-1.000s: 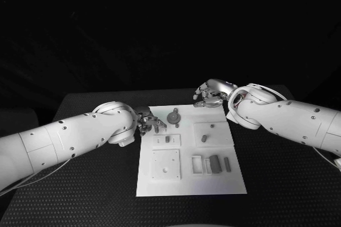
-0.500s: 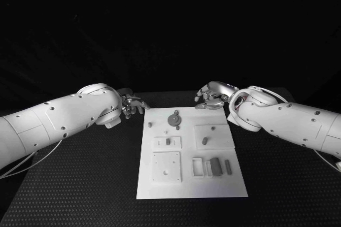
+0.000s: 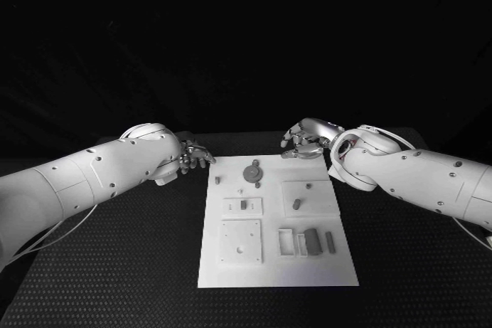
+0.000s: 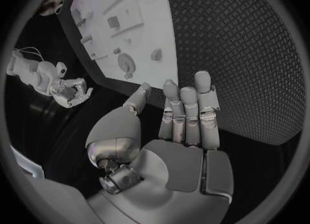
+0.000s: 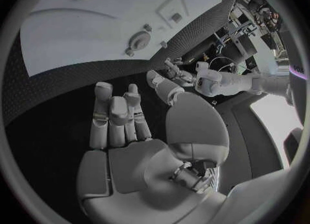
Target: Assemble the parts on the task board
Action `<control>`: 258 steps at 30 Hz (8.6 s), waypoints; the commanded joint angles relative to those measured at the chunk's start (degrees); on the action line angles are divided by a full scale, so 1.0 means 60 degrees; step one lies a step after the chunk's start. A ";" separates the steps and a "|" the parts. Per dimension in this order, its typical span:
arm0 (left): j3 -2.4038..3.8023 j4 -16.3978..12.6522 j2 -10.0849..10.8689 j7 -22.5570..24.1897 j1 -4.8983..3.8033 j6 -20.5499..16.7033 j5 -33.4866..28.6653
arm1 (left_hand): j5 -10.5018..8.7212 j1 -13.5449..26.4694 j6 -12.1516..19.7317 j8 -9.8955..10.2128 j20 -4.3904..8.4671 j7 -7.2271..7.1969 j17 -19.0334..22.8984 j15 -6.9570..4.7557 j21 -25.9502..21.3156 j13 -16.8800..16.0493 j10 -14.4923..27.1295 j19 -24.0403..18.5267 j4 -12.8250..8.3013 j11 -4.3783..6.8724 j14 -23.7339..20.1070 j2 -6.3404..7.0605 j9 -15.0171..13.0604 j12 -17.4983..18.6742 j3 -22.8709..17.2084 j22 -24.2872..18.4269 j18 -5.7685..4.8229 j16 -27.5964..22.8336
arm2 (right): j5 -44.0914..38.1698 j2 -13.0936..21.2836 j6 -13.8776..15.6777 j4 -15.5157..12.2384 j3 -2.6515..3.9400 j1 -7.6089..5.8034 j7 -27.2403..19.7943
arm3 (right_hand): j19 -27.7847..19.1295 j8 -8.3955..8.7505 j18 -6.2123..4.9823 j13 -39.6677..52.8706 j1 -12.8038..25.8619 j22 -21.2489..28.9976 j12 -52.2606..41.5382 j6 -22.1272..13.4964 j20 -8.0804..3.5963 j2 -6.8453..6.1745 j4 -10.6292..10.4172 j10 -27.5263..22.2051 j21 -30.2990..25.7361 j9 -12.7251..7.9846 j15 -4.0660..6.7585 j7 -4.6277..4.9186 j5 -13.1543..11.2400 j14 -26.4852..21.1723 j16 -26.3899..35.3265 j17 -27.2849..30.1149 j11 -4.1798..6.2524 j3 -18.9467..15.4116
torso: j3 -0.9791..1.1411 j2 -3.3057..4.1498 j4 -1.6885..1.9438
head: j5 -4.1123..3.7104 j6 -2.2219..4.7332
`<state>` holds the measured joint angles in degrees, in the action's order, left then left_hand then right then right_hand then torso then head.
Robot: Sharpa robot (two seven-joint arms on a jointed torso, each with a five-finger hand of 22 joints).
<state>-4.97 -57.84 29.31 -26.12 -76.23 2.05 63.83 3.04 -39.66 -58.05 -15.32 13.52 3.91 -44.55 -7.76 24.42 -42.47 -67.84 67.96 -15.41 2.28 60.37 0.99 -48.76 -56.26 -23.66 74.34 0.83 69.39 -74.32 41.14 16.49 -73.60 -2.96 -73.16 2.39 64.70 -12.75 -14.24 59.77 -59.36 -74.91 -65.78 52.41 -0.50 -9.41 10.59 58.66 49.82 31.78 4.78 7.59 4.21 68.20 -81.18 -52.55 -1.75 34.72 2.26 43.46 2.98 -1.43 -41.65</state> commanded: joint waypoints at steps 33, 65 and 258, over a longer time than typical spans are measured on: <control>0.0003 0.0851 -0.0694 0.0317 0.0391 0.1055 0.0025 | 0.0078 0.0143 0.0404 0.0430 -0.0150 0.0212 0.0065 0.0127 -0.0174 0.0032 0.0241 -0.0057 0.0278 -0.0167 -0.0164 -0.0045 0.0338 0.0002 -0.0097 0.0092 0.0022 0.0037 | 0.0039 -0.0066 -0.0039 0.0016 0.0004 0.0008 -0.0105 | 0.0049 0.0113 -0.0126 -0.0018 0.0075 -0.0173 0.0003 -0.0203 -0.0030 -0.0012 -0.0067 -0.0028 -0.0061 -0.0046 -0.0098 0.0144 0.0050 -0.0001 0.0062 -0.0020 -0.0040 -0.0014 | 0.0022 -0.0018 -0.0005 | -0.0107 -0.0060; -0.0006 0.1037 -0.0960 0.0388 0.0521 0.1039 -0.0085 | 0.0085 -0.0001 0.0289 0.0412 -0.0158 0.0186 0.0093 0.0112 -0.0176 0.0029 0.0220 0.0004 0.0164 -0.0143 -0.0138 -0.0327 0.0417 -0.0085 -0.0114 0.0207 0.0048 0.0123 | 0.0039 -0.0073 -0.0064 0.0014 0.0004 0.0008 -0.0103 | 0.0053 0.0111 -0.0126 -0.0022 0.0074 -0.0175 -0.0005 -0.0206 -0.0031 -0.0008 -0.0072 -0.0028 -0.0062 -0.0047 -0.0105 0.0149 0.0049 0.0002 0.0060 -0.0023 -0.0046 -0.0016 | 0.0015 -0.0022 0.0009 | -0.0169 -0.0097; -0.0957 -0.2076 -0.0075 -0.0483 0.0542 0.0649 -0.0835 | 0.2740 -0.0979 -0.1005 -0.2324 0.0011 -0.0611 0.0303 -0.0065 0.1030 0.0170 -0.1068 0.0633 0.0011 0.0586 0.0815 -0.0600 0.0389 -0.0467 -0.2005 0.0291 0.0222 0.0878 | 0.0158 0.0074 -0.0141 -0.0004 0.0004 0.0007 -0.0175 | 0.0049 0.0111 -0.0126 -0.0051 0.0115 -0.0181 -0.0031 -0.0241 -0.0029 -0.0024 -0.0147 -0.0044 -0.0084 -0.0062 -0.0119 0.0163 0.0050 -0.0002 0.0071 -0.0032 -0.0060 -0.0029 | 0.0026 -0.0021 0.0000 | -0.0138 -0.0438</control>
<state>-10.49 -70.03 29.13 -29.28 -73.37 4.36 59.26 20.75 -46.08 -63.25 -25.07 12.52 1.49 -42.76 -6.61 30.63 -41.53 -71.31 71.29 -15.90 3.37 63.82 -2.70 -46.40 -59.19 -35.53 74.92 0.96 74.94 -73.23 41.63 16.35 -73.61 -2.96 -73.15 1.92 64.70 -12.30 -14.24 59.55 -59.13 -74.94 -65.80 51.48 -0.48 -9.65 10.11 58.46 49.59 31.50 4.38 7.76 4.21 68.20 -80.92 -52.68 -1.95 34.56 2.41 43.33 2.97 -2.28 -44.23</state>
